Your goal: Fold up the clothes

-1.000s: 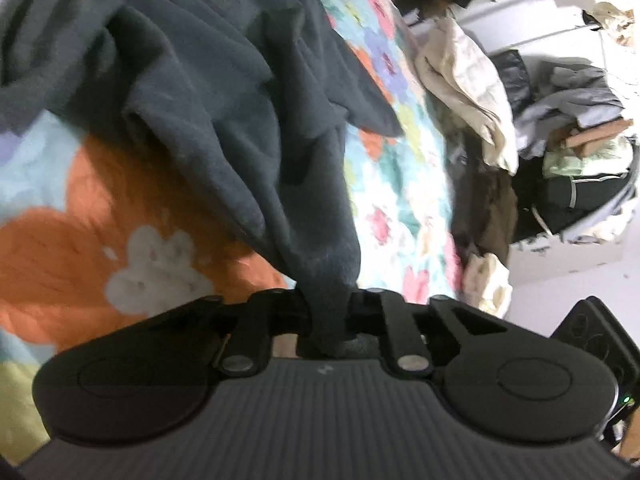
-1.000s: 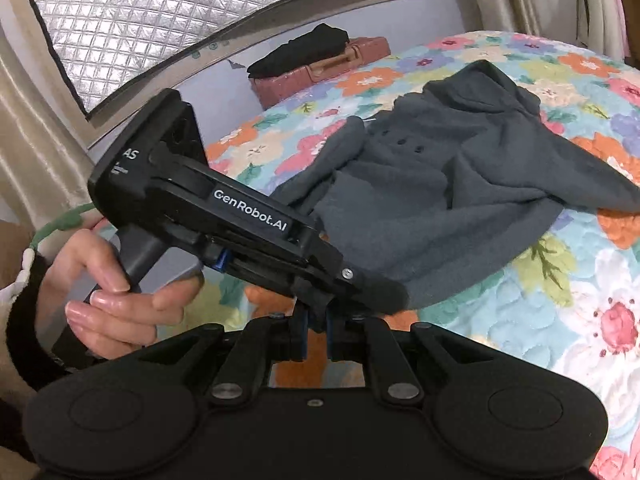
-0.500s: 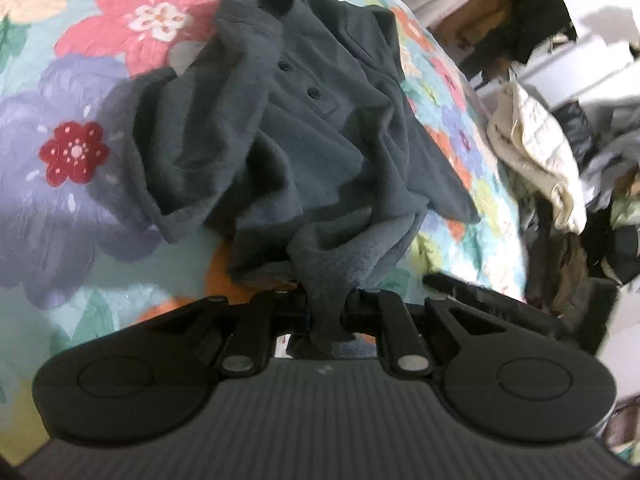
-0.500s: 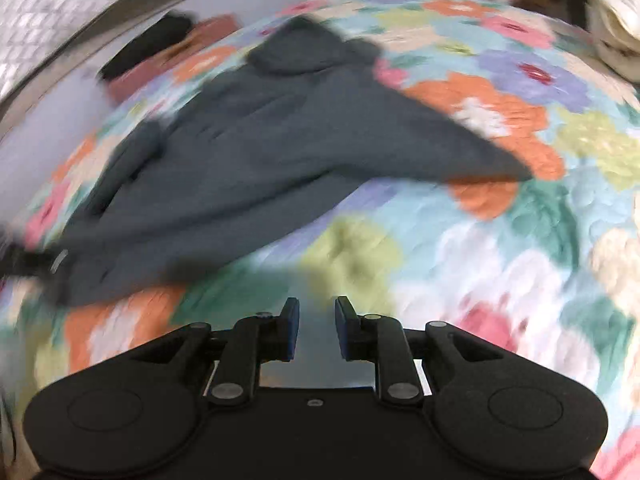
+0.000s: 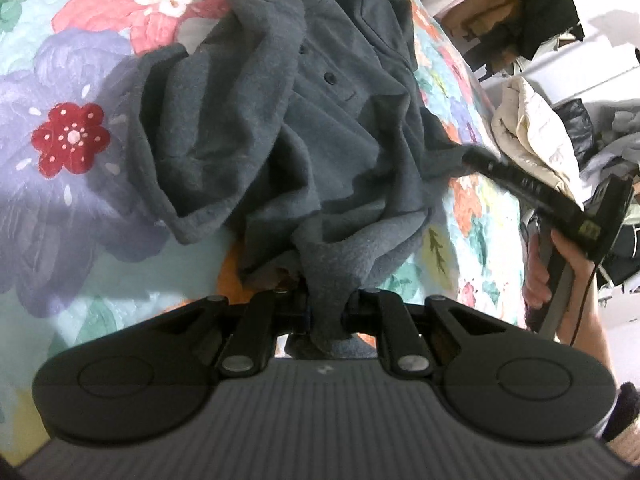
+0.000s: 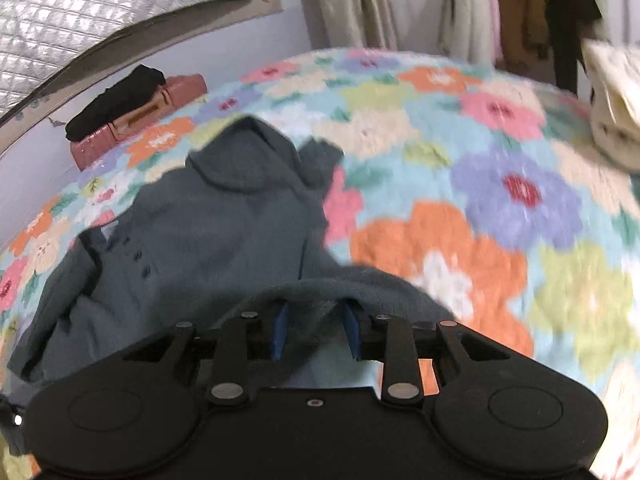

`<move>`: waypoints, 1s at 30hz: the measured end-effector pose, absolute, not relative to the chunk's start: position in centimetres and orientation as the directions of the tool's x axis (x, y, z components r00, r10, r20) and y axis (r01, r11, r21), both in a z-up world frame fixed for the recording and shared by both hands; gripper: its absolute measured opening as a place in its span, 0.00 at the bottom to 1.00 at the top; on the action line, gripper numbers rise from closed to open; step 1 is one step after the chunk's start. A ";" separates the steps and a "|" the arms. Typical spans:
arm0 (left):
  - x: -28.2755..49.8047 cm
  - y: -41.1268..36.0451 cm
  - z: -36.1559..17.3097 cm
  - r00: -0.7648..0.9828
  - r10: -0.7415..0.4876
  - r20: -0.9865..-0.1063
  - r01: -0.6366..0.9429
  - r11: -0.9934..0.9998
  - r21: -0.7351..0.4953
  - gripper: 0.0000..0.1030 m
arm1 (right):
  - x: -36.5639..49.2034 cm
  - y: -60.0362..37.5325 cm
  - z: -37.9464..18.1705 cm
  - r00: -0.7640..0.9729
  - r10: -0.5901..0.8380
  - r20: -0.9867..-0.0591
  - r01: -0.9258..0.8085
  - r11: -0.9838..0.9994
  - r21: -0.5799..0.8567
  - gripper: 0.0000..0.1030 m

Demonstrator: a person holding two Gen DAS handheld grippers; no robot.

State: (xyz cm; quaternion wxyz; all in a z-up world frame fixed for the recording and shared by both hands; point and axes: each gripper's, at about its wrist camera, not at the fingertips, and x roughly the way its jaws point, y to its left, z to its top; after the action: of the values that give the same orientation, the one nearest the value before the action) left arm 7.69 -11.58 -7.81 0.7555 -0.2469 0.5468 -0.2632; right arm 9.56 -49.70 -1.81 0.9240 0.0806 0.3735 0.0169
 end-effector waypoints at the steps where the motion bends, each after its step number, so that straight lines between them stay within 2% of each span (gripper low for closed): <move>1: 7.8 -11.5 -8.0 0.264 -0.665 -0.698 0.120 0.741 -0.660 0.12 | 10.2 -49.5 -1.7 0.721 0.090 -0.687 0.027 0.987 0.157 0.34; 5: 7.9 -11.9 -9.0 0.247 -0.639 -0.729 0.105 0.765 -0.635 0.14 | 12.1 -48.9 -1.6 0.717 0.077 -0.693 0.041 0.987 0.152 0.34; 12: 7.8 -12.2 -9.3 0.237 -0.631 -0.739 0.109 0.773 -0.625 0.14 | 9.7 -48.7 -2.6 0.702 0.038 -0.712 0.099 0.984 0.150 0.35; 15: 8.0 -12.1 -9.6 0.233 -0.639 -0.733 0.100 0.766 -0.635 0.14 | 8.2 -48.3 -3.2 0.656 0.085 -0.750 0.066 0.983 0.169 0.35; 17: 8.1 -12.2 -9.7 0.234 -0.639 -0.732 0.100 0.765 -0.636 0.14 | 7.3 -48.1 -3.7 0.645 0.121 -0.755 0.054 0.978 0.202 0.41; 21: 7.9 -12.5 -9.8 0.239 -0.633 -0.736 0.103 0.771 -0.629 0.14 | 7.0 -49.4 -6.0 0.616 0.275 -0.738 0.105 0.900 0.423 0.52; 23: 7.8 -12.7 -9.7 0.244 -0.628 -0.739 0.114 0.776 -0.621 0.14 | 7.0 -49.4 -7.2 0.622 0.301 -0.722 0.130 0.870 0.475 0.59; 24: 7.7 -12.9 -9.5 0.241 -0.627 -0.741 0.134 0.777 -0.615 0.14 | 7.0 -48.9 -7.3 0.632 0.286 -0.720 0.115 0.884 0.453 0.59; 25: 7.7 -13.3 -9.2 0.236 -0.628 -0.742 0.162 0.778 -0.607 0.14 | 7.1 -48.3 -7.4 0.643 0.268 -0.718 0.098 0.900 0.424 0.51; 26: 7.7 -13.6 -9.0 0.231 -0.628 -0.743 0.190 0.778 -0.599 0.14 | 7.1 -47.8 -7.5 0.653 0.251 -0.715 0.080 0.915 0.395 0.24; 28: 7.4 -14.3 -8.1 0.230 -0.645 -0.729 0.234 0.763 -0.602 0.14 | 7.5 -45.9 -6.9 0.663 0.178 -0.727 0.012 0.969 0.248 0.07; 30: 7.1 -15.0 -7.3 0.230 -0.666 -0.710 0.275 0.744 -0.609 0.14 | 6.9 -45.3 -5.8 0.701 0.143 -0.699 0.000 0.980 0.200 0.06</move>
State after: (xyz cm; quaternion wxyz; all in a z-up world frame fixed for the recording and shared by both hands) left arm 7.07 -15.00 -7.25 0.7630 -0.1816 0.5384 -0.3082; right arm 6.89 -45.27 -5.79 0.9175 0.0929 0.3847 0.0390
